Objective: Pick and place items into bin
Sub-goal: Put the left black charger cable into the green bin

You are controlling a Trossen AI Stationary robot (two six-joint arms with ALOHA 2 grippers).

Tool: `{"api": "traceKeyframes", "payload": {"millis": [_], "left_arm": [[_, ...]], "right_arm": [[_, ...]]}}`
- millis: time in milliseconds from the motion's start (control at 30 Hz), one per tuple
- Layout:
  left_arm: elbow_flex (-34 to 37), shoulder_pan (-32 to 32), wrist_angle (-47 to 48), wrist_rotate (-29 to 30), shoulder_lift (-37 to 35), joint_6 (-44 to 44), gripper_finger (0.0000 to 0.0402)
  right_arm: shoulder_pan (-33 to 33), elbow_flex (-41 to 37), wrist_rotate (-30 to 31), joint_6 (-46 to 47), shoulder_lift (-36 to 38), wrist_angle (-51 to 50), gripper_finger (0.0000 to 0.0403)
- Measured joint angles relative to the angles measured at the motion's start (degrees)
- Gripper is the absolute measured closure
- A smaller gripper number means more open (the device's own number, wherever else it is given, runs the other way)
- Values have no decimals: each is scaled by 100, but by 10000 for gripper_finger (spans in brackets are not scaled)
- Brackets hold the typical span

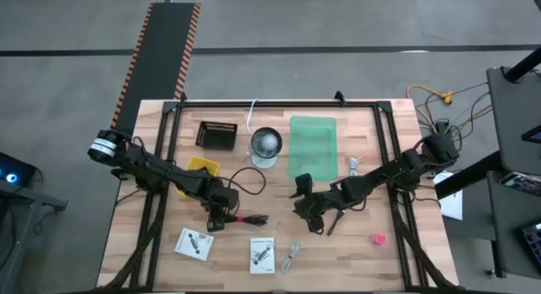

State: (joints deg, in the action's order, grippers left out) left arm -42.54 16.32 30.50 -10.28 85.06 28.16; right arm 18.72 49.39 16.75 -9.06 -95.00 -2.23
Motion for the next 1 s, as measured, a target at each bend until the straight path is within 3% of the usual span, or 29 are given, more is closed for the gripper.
{"api": "traceKeyframes", "payload": {"millis": [167, 433, 800, 1000], "left_arm": [[-104, -2, -4, -171, -18, -42, 389], [-249, 0, -13, -101, -471, -423, 393], [-210, 179, -193, 1365, -1327, -815, 398], [-210, 335, -149, 1722, -1583, -813, 399]], "right_arm": [[0, 0, 0, 0, 0, 17, 188], [0, 0, 4, -20, 33, 102, 188], [3, -2, 49, 167, 427, 80, 188], [13, -30, 293, 144, 630, 236, 188]]}}
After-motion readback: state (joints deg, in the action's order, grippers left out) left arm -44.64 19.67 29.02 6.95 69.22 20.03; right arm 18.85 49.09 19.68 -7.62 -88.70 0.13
